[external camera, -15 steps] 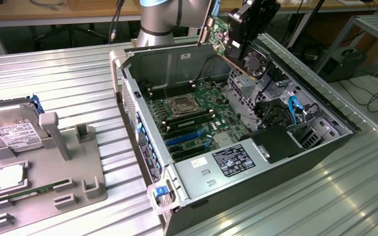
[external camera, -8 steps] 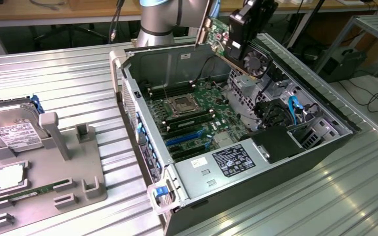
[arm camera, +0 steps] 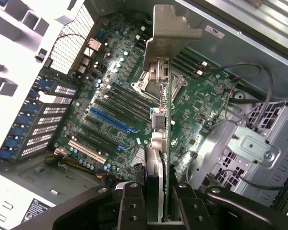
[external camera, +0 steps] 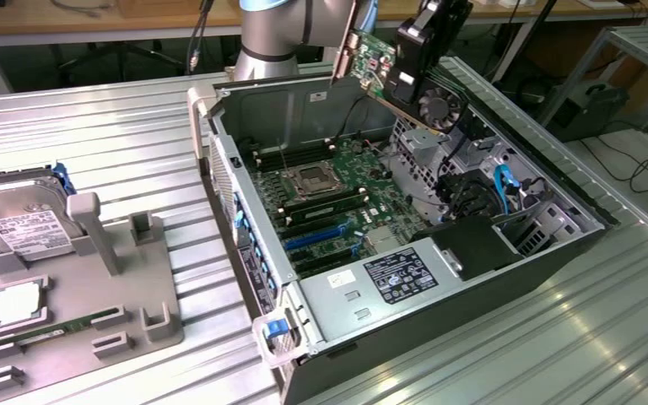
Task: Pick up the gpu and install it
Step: 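Insert the gpu into the slot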
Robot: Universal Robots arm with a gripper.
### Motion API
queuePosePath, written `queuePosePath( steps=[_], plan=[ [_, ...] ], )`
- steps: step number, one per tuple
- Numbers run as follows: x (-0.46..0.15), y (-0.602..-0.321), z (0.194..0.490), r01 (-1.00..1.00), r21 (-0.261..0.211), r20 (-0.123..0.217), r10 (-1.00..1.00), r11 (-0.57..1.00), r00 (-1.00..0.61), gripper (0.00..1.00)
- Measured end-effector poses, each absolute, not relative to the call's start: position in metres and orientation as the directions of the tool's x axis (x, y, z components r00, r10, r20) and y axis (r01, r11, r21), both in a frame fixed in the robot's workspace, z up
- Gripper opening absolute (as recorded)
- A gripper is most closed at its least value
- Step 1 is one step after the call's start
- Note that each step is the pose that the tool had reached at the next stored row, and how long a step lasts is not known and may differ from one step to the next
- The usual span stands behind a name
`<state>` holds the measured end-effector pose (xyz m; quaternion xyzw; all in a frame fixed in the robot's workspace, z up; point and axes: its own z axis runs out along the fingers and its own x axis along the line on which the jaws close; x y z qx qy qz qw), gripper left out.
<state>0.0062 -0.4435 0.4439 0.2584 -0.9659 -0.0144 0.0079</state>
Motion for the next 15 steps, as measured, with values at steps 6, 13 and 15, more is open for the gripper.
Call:
queuePosePath(
  steps=[6,13,15],
  plan=[
    [0.0062,-0.4435,0.4440,-0.546,0.032,0.008,-0.546,0.837,-0.837,0.27],
    [0.0062,-0.4435,0.4439,-0.602,0.032,0.008,-0.602,0.798,-0.798,0.27],
    [0.0062,-0.4435,0.4439,-0.621,0.032,0.008,-0.621,0.784,-0.784,0.27]
  ],
)
